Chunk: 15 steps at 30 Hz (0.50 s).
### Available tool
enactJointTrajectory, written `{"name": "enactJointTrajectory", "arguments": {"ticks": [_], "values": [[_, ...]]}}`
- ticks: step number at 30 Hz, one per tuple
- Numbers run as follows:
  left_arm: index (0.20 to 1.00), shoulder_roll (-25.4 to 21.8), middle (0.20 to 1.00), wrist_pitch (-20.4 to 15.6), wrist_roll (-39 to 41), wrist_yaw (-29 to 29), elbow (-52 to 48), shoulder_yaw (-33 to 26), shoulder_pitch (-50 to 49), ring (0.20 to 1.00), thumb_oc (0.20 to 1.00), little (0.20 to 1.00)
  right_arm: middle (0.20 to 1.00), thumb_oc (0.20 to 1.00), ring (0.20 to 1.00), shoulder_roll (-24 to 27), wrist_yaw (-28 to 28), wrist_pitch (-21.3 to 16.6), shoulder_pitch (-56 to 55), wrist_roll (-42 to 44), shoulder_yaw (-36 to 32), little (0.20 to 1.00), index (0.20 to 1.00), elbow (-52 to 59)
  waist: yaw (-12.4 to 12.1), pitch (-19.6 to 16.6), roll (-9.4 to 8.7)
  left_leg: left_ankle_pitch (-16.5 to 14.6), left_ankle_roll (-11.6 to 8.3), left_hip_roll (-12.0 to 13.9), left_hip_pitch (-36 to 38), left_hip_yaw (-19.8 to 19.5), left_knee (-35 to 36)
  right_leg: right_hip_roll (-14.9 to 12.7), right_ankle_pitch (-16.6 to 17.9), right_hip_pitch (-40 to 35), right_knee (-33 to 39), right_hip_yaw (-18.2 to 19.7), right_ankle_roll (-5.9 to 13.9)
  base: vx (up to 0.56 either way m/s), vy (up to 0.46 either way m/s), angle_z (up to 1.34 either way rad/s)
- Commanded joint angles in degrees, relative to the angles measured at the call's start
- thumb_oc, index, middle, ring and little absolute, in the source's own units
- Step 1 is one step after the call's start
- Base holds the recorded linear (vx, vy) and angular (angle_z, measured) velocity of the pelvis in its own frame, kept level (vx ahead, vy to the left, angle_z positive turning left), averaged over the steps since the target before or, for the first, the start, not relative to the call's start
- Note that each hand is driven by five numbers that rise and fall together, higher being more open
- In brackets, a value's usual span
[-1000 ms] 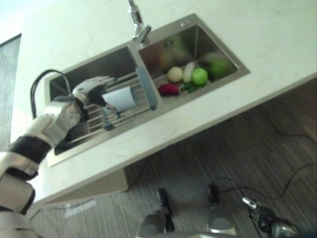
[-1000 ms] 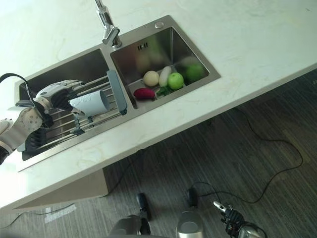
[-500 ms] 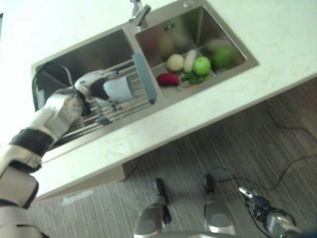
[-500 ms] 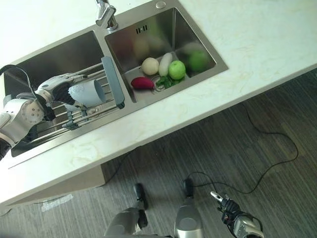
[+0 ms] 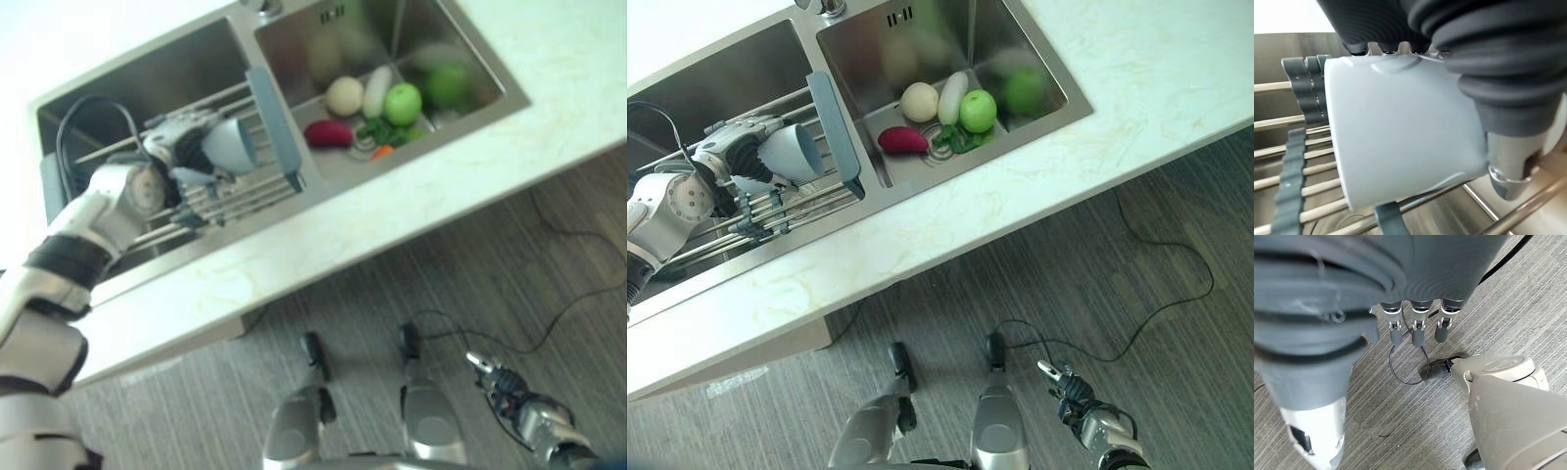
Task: Place the dishes in the dishwasher.
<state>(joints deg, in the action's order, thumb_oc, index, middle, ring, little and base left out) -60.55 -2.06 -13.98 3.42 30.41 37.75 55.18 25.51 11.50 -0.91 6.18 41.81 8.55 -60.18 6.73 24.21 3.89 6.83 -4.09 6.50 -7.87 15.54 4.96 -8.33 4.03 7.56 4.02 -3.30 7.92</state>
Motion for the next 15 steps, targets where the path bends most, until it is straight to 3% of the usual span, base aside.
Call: {"name": "enactJointTrajectory", "arguments": {"ticks": [1,2,3,7,15], "values": [[1.0,1.9,1.0,3.7,-0.3,4.4,5.5,0.5,2.1,1.0,1.0,1.0,1.0,1.0,1.0,1.1,0.4,-1.7,0.8,3.7,1.3,1.0,1.0,0.6,-0.2,0.0,-2.18,-1.3,-3.02,3.1,-0.6,-5.2,0.0,-6.6,5.1,3.7,-1.5,-4.1,5.87,0.0,0.0,0.0],[1.0,2.2,1.0,4.2,-0.3,5.2,6.0,0.8,2.2,1.0,1.0,1.0,1.0,1.0,1.0,1.1,0.5,-1.7,1.0,3.9,1.4,1.0,1.0,0.7,-0.2,0.1,-2.19,-1.3,-3.02,3.1,-0.7,-5.2,0.0,-6.6,5.1,3.8,-1.6,-4.1,5.89,0.0,0.0,0.0],[0.2,2.5,0.2,4.2,-1.6,7.1,6.9,1.3,1.9,0.2,0.2,0.2,1.0,1.0,1.0,1.2,0.3,-1.7,1.6,4.2,1.6,1.0,1.0,1.3,-0.2,0.4,-2.17,-1.2,-3.05,3.1,-0.8,-5.2,0.0,-6.6,5.2,4.0,-1.6,-4.0,5.91,0.0,0.0,0.0],[0.2,2.7,0.2,3.4,-2.6,9.7,8.0,3.5,2.5,0.2,0.2,0.2,1.0,1.0,1.0,1.7,0.4,-1.9,2.5,4.9,2.1,1.0,1.0,1.5,-0.1,0.6,-2.05,-1.3,-3.06,3.1,-0.8,-4.9,0.0,-6.8,5.2,4.1,-1.7,-4.2,6.0,0.0,0.0,0.0],[0.2,1.8,0.2,1.5,-3.2,6.8,7.5,4.3,2.7,0.2,0.2,0.2,1.0,1.0,1.0,1.9,0.5,-1.9,2.5,4.9,2.2,1.0,1.0,1.5,-0.1,-0.2,-1.83,-1.6,-3.14,3.0,0.0,-4.6,0.0,-6.9,4.9,3.3,-1.6,-4.5,5.88,0.0,0.0,0.0]]}}
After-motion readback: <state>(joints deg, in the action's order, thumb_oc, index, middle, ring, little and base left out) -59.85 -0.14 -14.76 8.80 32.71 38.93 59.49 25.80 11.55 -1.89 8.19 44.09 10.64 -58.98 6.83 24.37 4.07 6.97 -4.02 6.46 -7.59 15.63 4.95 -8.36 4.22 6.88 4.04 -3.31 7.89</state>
